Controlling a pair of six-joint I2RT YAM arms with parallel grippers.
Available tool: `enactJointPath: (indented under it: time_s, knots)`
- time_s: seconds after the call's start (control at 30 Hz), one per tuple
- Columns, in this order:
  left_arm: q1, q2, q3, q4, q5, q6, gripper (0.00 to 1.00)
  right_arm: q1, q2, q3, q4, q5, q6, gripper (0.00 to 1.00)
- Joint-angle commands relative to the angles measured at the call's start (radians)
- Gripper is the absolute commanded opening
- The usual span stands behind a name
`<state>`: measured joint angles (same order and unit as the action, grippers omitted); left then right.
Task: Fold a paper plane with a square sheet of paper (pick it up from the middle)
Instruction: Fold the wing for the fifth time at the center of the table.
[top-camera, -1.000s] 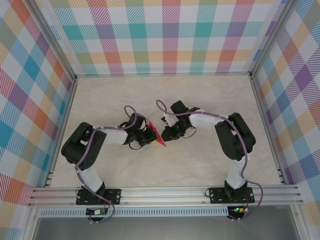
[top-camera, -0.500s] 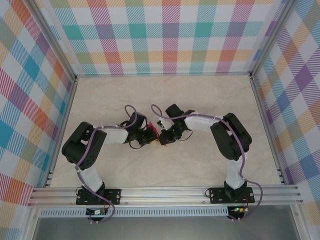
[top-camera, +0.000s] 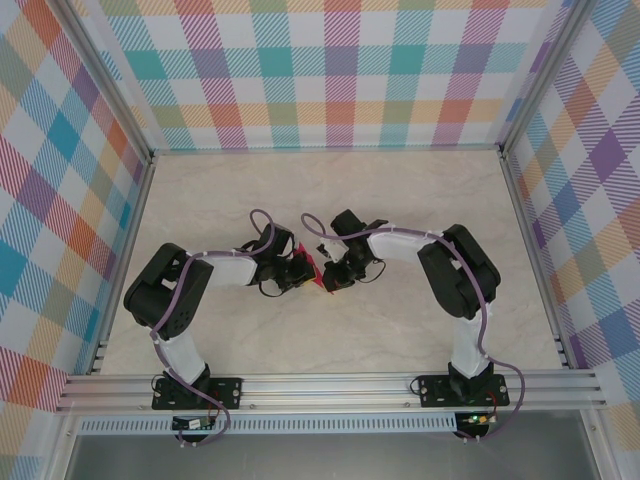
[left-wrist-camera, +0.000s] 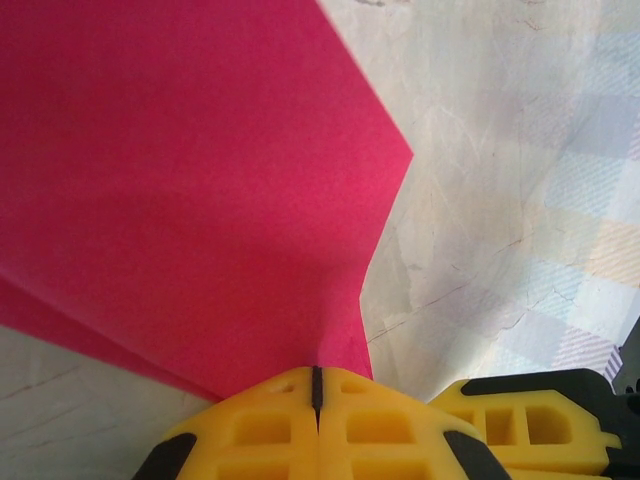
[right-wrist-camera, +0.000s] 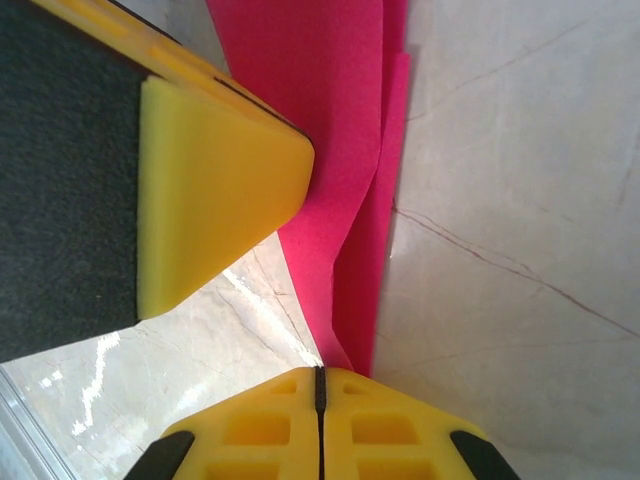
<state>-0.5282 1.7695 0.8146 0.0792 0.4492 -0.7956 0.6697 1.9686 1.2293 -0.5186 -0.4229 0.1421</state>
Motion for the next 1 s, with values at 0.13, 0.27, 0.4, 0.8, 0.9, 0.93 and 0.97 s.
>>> enactJointPath:
  time_s: [0.13,0.27,0.4,0.8,0.9,0.93,0.97]
  knots:
    - [-0.011,0.041,-0.004,-0.101,-0.095,-0.002,0.0,0.001,0.033,0.016,-0.062,0.059,-0.026,0.08]
    - [-0.01,0.048,0.003,-0.115,-0.102,-0.001,0.0,-0.001,0.028,-0.003,-0.07,0.051,-0.038,0.07]
    - [-0.01,0.059,0.004,-0.13,-0.104,-0.006,0.0,-0.016,0.019,-0.046,-0.057,0.003,-0.05,0.07]
    - [-0.01,0.07,0.027,-0.19,-0.13,0.003,0.0,-0.067,-0.112,-0.228,0.032,-0.09,-0.016,0.07]
    - [-0.01,0.065,0.028,-0.181,-0.121,0.004,0.0,-0.068,-0.17,-0.228,0.06,-0.124,-0.003,0.07]
    - [-0.01,0.063,0.028,-0.176,-0.117,0.006,0.0,-0.068,-0.189,-0.221,0.08,-0.15,0.008,0.07]
    - [-0.01,0.062,0.029,-0.171,-0.111,0.007,0.0,-0.067,-0.201,-0.211,0.101,-0.181,0.019,0.08]
